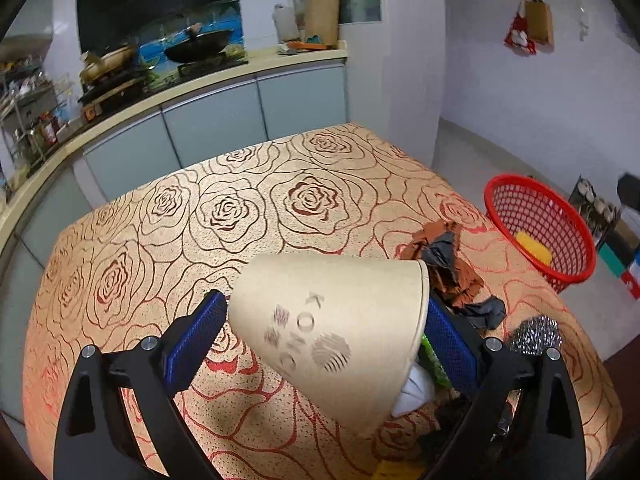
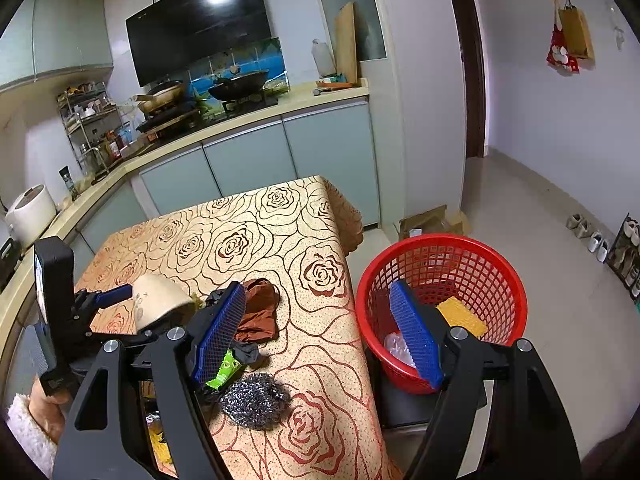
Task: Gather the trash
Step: 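Grasp the KONO paper cup by its rim with the left tool, then grasp the steel wool scrubber with the right tool while the left tool holds the cup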
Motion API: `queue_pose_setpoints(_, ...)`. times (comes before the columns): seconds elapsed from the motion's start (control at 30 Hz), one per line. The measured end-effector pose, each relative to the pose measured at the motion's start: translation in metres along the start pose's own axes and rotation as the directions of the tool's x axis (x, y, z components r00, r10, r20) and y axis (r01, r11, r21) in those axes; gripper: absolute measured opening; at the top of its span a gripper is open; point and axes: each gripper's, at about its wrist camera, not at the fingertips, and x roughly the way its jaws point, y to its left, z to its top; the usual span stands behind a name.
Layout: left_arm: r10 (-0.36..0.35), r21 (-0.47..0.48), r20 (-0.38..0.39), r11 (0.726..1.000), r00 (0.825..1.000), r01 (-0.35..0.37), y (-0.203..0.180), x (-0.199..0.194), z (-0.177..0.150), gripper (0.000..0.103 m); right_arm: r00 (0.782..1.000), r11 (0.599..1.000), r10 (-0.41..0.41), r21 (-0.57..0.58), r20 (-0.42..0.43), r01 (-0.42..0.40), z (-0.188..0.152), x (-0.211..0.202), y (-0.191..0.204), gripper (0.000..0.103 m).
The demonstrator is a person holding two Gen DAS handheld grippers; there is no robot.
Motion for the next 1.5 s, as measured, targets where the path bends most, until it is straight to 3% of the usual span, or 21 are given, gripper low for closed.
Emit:
queue_pose_setpoints(0.33,0.028,-0.007,0.019,1.000,0.999,-0.028,0.006,-0.008,-0.006,0.082,1.000,1.000,0.005,-0.005,-0.005,-0.005,-0.003,0.001,0.001,0.072)
queue_pose_setpoints(0.67,0.055,-0.046,0.080,0.998,0.995,-0.051,0.023,-0.041,0.001,0.078,0.999,0.999,0.030,-0.034,-0.025,-0.031,-0.011,0.001,0.009,0.072)
queue_pose_setpoints(0.7,0.056,-0.048,0.085,0.997,0.995,-0.053,0.023,-0.044,0.002,0.069,0.999,0.999,0.035,-0.041,-0.032,-0.036,-0.014,0.001,0.011,0.072)
queue_pose_setpoints(0.73,0.059,-0.051,0.085,0.997,0.995,-0.055,0.024,-0.046,0.003,0.050,0.998,0.998,0.040,-0.047,-0.039,-0.042,-0.017,0.001,0.013,0.072)
queue_pose_setpoints(0.9,0.049,-0.101,0.078,0.994,0.996,-0.041,0.034,-0.052,0.006,0.045,0.994,0.995,0.063,-0.075,-0.091,-0.070,-0.034,0.008,0.025,0.072)
queue_pose_setpoints(1.03,0.040,-0.105,0.061,0.994,0.997,-0.034,0.036,-0.051,0.003,0.026,0.989,0.991,0.081,-0.097,-0.125,-0.094,-0.044,0.012,0.035,0.072)
queue_pose_setpoints(1.17,0.038,-0.109,0.061,0.994,0.997,-0.031,0.040,-0.051,0.001,0.019,0.986,0.988,0.086,-0.117,-0.145,-0.103,-0.049,0.015,0.042,0.072)
queue_pose_setpoints(1.3,0.027,-0.105,0.060,0.994,0.998,-0.021,0.042,-0.052,0.001,0.004,0.981,0.985,0.090,-0.129,-0.171,-0.113,-0.053,0.019,0.044,0.072)
queue_pose_setpoints(1.5,0.020,-0.087,0.058,0.996,0.998,-0.015,0.039,-0.052,0.000,0.004,0.977,0.983,0.090,-0.143,-0.193,-0.118,-0.059,0.025,0.048,0.072)
